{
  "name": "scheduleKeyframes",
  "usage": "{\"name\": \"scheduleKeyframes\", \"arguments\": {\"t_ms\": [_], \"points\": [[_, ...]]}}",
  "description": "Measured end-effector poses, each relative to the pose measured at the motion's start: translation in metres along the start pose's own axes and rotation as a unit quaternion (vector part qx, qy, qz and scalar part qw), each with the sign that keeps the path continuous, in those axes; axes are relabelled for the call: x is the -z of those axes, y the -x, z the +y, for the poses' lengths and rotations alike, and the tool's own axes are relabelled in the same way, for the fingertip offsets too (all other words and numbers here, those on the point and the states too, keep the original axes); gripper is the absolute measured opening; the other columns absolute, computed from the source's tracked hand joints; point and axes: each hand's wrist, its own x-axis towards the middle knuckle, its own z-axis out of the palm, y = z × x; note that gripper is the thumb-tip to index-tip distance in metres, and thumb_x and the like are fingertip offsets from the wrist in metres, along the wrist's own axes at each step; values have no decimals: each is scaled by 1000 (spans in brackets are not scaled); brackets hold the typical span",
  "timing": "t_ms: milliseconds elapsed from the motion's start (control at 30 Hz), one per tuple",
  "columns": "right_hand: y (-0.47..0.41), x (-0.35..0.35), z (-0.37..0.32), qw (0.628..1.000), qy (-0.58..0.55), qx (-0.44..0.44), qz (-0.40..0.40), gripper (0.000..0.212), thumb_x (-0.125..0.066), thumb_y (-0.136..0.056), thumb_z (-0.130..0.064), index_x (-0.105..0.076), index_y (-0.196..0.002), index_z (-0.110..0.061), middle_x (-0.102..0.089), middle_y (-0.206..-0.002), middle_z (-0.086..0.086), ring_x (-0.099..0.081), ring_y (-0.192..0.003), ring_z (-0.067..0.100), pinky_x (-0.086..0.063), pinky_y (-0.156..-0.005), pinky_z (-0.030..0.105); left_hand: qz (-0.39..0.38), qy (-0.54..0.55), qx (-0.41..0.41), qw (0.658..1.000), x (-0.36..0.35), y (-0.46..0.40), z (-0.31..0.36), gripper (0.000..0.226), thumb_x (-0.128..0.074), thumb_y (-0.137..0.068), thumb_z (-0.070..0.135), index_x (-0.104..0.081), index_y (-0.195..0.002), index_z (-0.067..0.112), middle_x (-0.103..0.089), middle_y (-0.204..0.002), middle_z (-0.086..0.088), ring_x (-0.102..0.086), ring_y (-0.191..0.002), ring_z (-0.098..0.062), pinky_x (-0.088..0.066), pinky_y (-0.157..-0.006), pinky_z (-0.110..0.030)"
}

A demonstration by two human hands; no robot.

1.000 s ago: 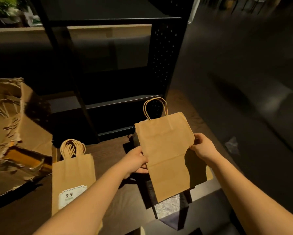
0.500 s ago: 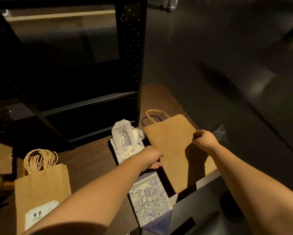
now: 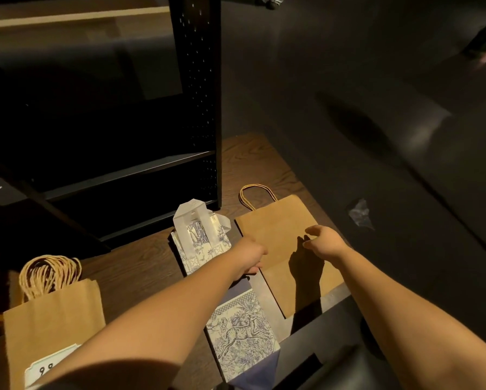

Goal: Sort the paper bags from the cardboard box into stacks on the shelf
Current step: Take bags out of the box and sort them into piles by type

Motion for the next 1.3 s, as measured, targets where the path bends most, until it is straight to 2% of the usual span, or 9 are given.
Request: {"name": "scheduleKeyframes", "arguments": {"t_ms": [100, 200, 300, 467, 667, 833, 1000, 1167, 1300], "points": [[6, -7, -14, 999, -16, 42, 9, 13, -59, -93, -10, -64, -103, -15, -63, -107, 6, -61, -104, 22, -51, -87, 29, 37, -47, -61, 996, 13, 9, 5, 16, -54, -90, 7, -55, -105, 13, -57, -91, -9, -57, -72, -17, -49, -61, -26], [20, -16, -42, 995, -4, 99, 1, 12, -60, -90, -9, -64, -82, -16, -64, -87, 5, -62, -85, 18, -55, -79, 31, 101, -190, -148, 965, 38, 26, 9, 8, -55, -86, 12, -62, -85, 16, -65, -85, -5, -66, -79, -22, -51, -67, -28], [40, -27, -79, 987, 7, 160, -25, 11, -59, -90, -5, -64, -82, -11, -61, -79, 2, -58, -77, 15, -49, -69, 23, 133, -248, -191, 940, 68, 52, 12, 15, -55, -85, 14, -60, -73, 21, -63, -73, 3, -66, -77, -21, -51, -65, -29], [79, -47, -154, 959, 13, 280, -26, 6, -64, -85, -4, -67, -82, -8, -64, -74, 0, -57, -70, 13, -49, -71, 30, 173, -239, -217, 931, 128, 109, 5, 12, -56, -85, 17, -64, -78, 21, -60, -70, 10, -64, -77, -18, -54, -72, -35], [137, -86, -248, 916, 34, 394, -68, 6, -63, -88, -8, -66, -84, -12, -64, -75, -1, -56, -63, 4, -47, -61, 18, 248, -297, -246, 888, 223, 193, -36, 15, -58, -89, 22, -57, -81, 34, -60, -80, 10, -56, -72, -6, -44, -63, -20], [181, -136, -316, 891, 50, 449, -55, 6, -64, -89, -12, -66, -87, -18, -65, -81, -8, -62, -77, 3, -48, -71, 13, 311, -244, -254, 883, 292, 255, -64, 15, -61, -89, 20, -59, -80, 32, -60, -77, 10, -56, -68, -5, -39, -60, -17], [234, -189, -394, 864, 46, 493, -96, 8, -65, -88, -15, -67, -86, -23, -66, -81, -11, -63, -79, 3, -50, -73, 15, 324, -163, -274, 891, 367, 326, -94, 7, -65, -90, 22, -64, -85, 27, -62, -75, 7, -59, -68, -7, -49, -64, -24], [270, -260, -467, 855, 31, 502, -128, 13, -65, -89, -15, -67, -83, -26, -66, -81, -11, -63, -80, 4, -52, -75, 20, 342, -95, -218, 909, 461, 363, -143, 8, -58, -94, 24, -65, -90, 27, -66, -88, 6, -61, -71, -6, -45, -58, -19], [279, -315, -511, 864, 53, 469, -177, 6, -64, -90, -13, -67, -91, -18, -66, -90, -5, -63, -87, 9, -48, -74, 17, 298, 127, -147, 934, 524, 356, -180, 19, -48, -99, 30, -64, -98, 19, -67, -92, 0, -58, -67, -10, -42, -52, -20]]}}
